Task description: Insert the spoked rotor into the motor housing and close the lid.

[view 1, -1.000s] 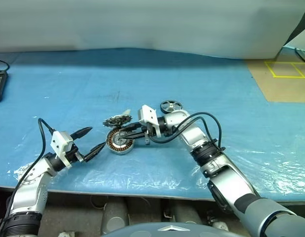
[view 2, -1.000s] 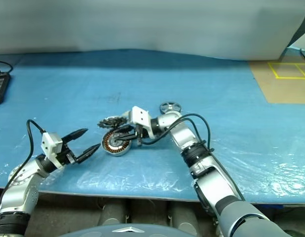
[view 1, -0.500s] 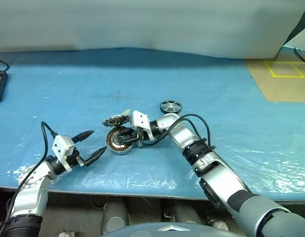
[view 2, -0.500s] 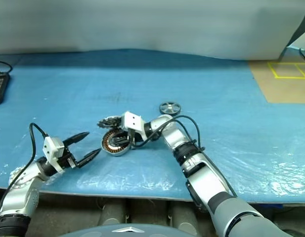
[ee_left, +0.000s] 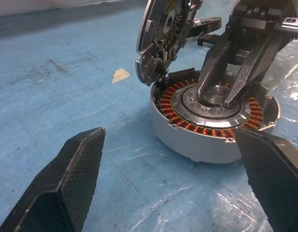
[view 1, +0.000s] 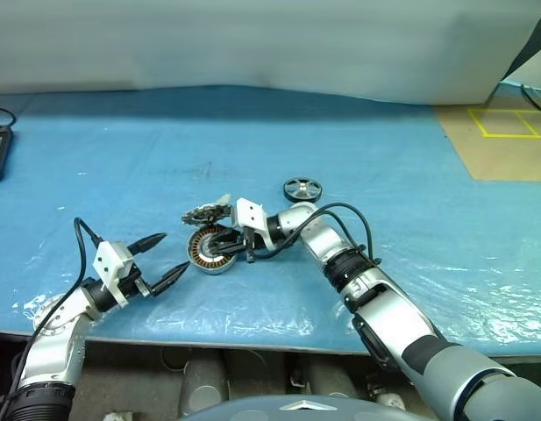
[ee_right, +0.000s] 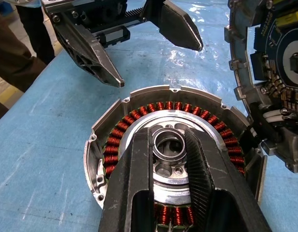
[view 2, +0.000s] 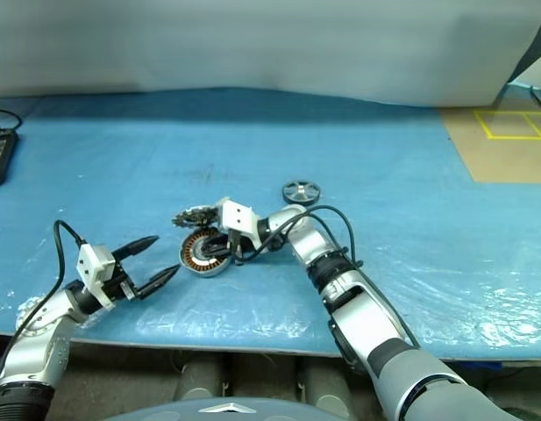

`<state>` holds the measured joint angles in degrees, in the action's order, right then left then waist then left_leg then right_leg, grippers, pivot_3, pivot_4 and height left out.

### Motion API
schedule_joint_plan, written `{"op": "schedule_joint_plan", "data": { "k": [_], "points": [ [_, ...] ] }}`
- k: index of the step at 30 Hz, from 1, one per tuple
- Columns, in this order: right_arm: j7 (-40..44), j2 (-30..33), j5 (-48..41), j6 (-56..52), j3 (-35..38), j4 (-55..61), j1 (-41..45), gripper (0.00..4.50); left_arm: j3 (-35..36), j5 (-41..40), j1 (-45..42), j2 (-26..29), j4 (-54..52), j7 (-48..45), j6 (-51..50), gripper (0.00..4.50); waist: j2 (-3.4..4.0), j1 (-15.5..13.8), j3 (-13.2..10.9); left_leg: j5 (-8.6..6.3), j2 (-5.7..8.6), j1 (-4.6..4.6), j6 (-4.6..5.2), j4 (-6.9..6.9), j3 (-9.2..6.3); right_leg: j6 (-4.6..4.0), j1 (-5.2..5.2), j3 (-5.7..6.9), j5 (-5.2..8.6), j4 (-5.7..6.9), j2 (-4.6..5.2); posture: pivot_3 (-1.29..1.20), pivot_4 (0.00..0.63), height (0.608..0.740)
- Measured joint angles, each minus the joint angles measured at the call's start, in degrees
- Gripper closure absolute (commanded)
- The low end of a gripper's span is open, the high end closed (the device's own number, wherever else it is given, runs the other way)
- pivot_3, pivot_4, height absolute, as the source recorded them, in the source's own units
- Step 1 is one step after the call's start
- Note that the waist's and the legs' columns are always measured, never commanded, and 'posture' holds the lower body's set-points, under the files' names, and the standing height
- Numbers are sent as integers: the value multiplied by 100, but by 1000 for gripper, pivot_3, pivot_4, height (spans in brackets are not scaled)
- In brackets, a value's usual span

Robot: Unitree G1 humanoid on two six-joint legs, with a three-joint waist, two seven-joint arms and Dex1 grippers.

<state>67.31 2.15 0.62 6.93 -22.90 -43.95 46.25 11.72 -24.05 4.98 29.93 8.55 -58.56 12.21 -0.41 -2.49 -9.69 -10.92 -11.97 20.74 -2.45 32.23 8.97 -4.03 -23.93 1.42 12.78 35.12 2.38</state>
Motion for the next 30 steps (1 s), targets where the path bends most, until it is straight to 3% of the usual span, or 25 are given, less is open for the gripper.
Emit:
{"op": "schedule_joint_plan", "data": {
  "k": [7,14,24,27,30],
  "points": [
    [14,-3,-9,-77,24,8,0,3944,0,40,51,-44,0,24,49,0,0,-1,0,0,0,0,0,0,0,0,0,0,0,1,0,0,150,740],
    [16,-7,-13,-137,32,29,0,1549,0,88,50,-58,3,35,119,0,0,-2,0,0,0,-1,0,1,0,0,0,0,0,3,0,0,150,740],
    [87,39,-87,-180,117,131,-6,1549,0,152,47,-74,122,30,186,0,0,-2,0,0,0,0,0,1,1,0,-2,0,0,3,0,0,150,740],
    [161,56,-178,-308,214,312,-6,2169,0,154,46,-74,152,25,220,0,0,-2,0,0,-1,-1,0,1,1,0,-2,0,0,3,0,0,150,740],
    [206,57,-235,-394,240,464,-7,3139,-1,154,29,-74,174,21,231,0,0,-3,0,0,-1,-1,0,1,2,0,-2,0,0,4,0,0,150,740]
  ]
}}
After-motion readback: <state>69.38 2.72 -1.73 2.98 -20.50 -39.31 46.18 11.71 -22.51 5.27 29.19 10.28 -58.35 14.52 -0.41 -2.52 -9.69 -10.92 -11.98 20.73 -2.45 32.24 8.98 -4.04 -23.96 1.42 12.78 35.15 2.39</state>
